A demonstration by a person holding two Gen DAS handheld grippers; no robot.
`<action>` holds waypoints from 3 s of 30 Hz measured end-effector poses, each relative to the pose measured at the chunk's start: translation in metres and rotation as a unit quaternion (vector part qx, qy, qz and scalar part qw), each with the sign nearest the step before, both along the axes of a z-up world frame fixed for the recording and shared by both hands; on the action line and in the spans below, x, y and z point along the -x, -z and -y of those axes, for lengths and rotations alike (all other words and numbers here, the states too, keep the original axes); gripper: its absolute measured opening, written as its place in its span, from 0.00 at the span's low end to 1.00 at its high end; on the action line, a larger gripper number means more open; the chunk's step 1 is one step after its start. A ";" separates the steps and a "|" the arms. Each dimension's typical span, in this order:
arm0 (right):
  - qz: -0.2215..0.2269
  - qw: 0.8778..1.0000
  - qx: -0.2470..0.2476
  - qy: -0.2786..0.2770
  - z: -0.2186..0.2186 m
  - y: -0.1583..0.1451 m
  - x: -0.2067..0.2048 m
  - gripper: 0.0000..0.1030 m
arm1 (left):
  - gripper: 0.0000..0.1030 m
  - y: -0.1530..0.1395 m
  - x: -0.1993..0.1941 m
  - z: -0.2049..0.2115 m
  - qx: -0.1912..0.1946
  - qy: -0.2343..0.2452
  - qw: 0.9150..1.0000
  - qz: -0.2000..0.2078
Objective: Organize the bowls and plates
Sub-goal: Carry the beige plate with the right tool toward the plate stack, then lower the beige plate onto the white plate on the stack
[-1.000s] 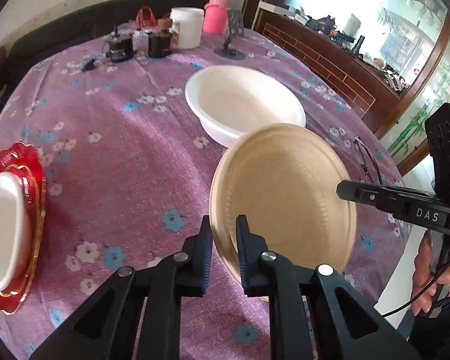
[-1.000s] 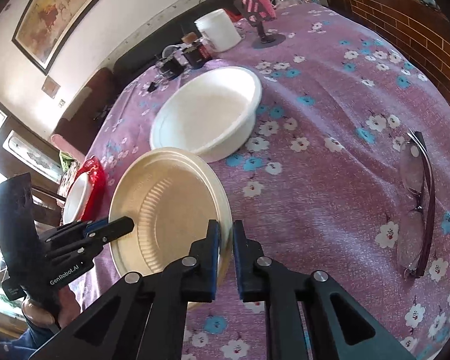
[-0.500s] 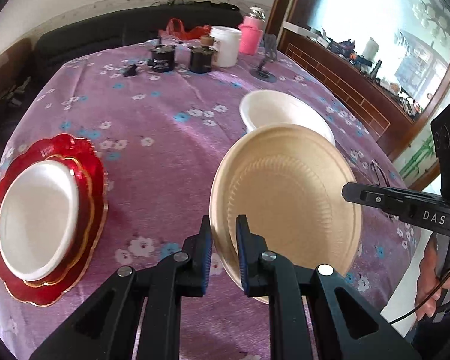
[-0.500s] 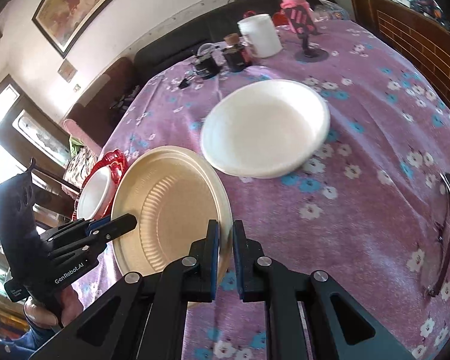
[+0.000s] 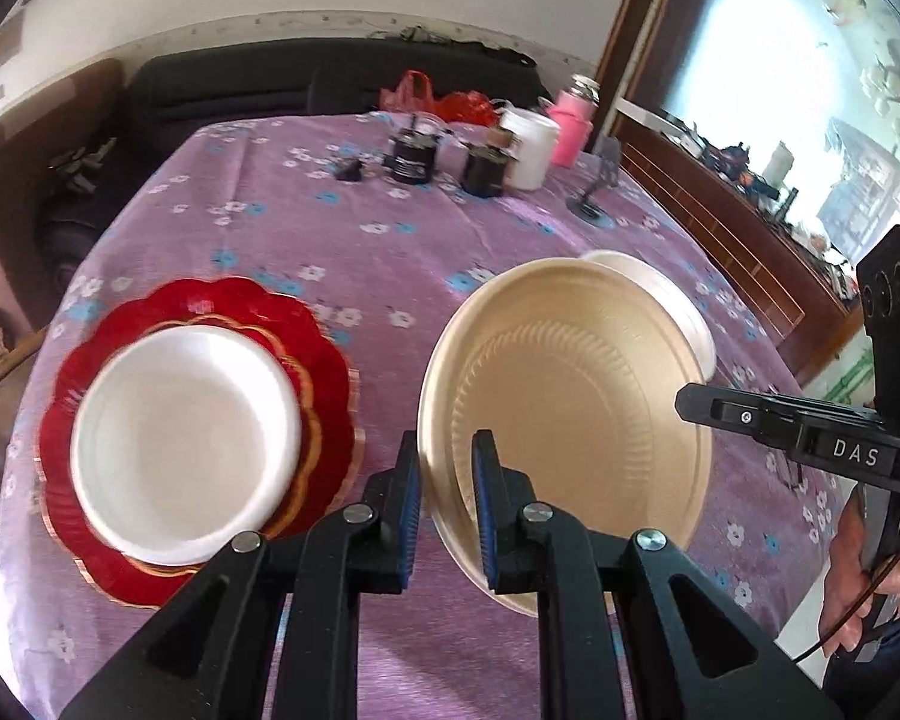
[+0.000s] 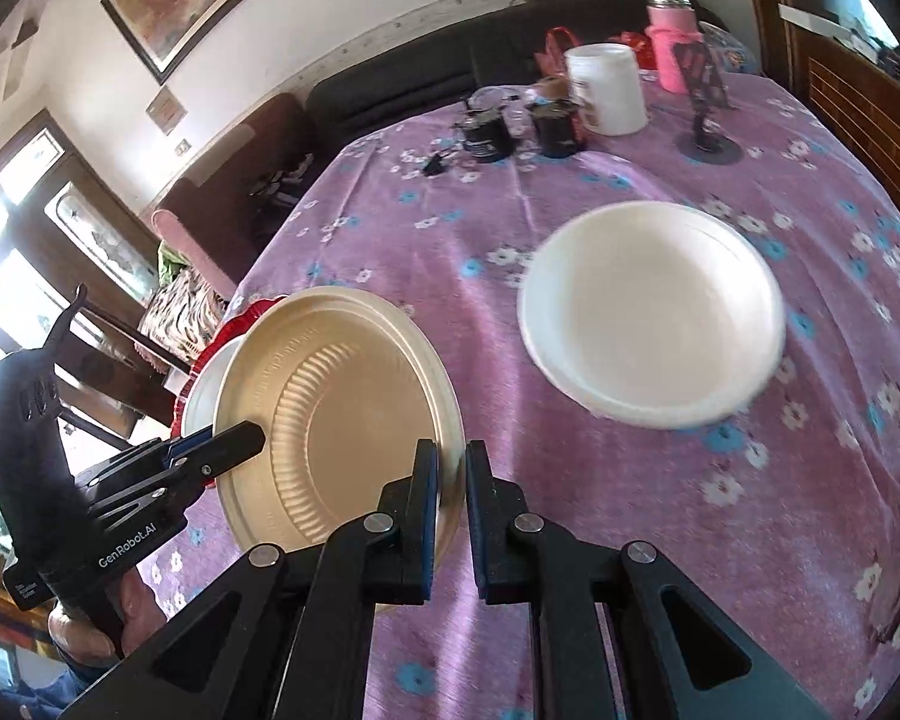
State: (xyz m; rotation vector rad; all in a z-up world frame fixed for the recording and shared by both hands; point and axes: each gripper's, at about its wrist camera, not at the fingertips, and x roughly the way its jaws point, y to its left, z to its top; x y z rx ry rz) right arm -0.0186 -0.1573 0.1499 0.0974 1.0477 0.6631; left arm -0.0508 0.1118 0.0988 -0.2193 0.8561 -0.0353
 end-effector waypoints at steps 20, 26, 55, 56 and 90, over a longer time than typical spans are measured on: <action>0.005 0.998 0.000 -0.067 -0.106 -0.005 -0.004 0.11 | 0.14 -0.015 0.028 -0.092 0.015 -0.099 0.994 0.034; -0.001 0.997 -0.001 -0.079 -0.132 -0.002 -0.007 0.11 | 0.14 -0.010 0.032 -0.117 0.024 -0.123 0.992 0.032; -0.033 0.993 0.006 -0.111 -0.189 0.018 -0.020 0.11 | 0.21 0.007 0.028 -0.165 0.042 -0.175 0.984 0.006; -0.032 0.993 0.006 -0.111 -0.189 0.018 -0.020 0.11 | 0.21 0.006 0.028 -0.164 0.041 -0.175 0.984 0.006; -0.040 0.992 0.011 -0.117 -0.187 0.022 -0.019 0.18 | 0.38 0.003 0.031 -0.166 0.053 -0.178 0.983 -0.005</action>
